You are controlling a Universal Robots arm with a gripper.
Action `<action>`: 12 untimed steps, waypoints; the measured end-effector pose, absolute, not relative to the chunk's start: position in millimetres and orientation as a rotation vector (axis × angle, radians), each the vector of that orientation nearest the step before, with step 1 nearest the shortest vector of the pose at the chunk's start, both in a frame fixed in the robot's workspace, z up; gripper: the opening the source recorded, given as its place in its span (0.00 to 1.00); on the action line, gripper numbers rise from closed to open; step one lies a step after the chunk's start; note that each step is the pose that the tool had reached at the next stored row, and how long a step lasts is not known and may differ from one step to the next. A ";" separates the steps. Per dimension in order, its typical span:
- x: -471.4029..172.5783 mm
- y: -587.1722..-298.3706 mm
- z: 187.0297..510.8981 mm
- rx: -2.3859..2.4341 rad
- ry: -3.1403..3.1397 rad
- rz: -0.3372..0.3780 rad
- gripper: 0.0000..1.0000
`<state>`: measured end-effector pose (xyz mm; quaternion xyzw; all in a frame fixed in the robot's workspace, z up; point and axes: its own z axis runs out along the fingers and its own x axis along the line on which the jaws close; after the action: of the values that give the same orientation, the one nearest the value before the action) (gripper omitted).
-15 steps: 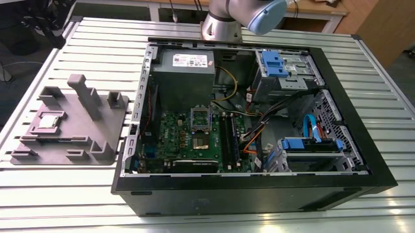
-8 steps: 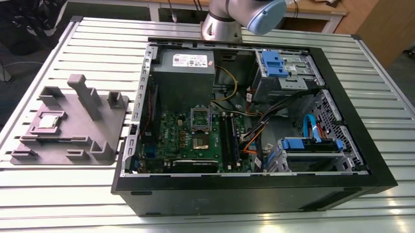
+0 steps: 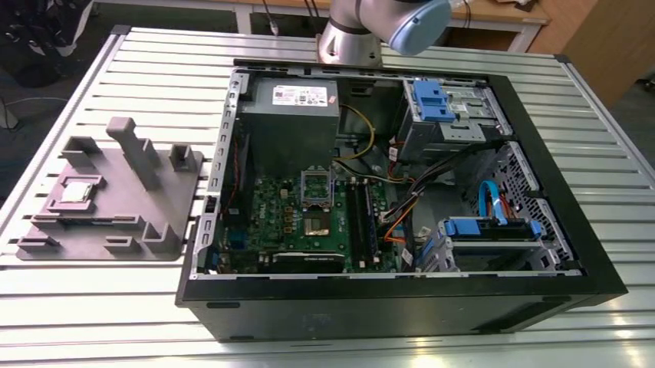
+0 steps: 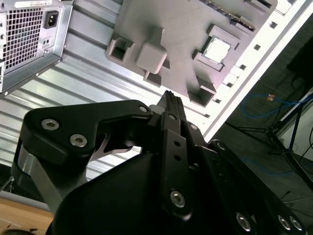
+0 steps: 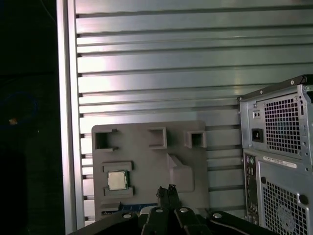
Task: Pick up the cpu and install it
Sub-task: 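Reach for the cpu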
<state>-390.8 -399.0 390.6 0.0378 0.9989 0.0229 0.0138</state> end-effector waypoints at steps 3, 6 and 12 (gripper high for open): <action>-402.4 -398.9 390.6 0.118 3.111 0.071 0.11; -407.8 -398.9 390.4 0.118 3.111 0.071 0.11; -418.8 -398.9 390.4 0.118 3.111 0.071 0.11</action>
<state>-418.8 -398.9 390.4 0.0379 0.9989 0.0229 0.0140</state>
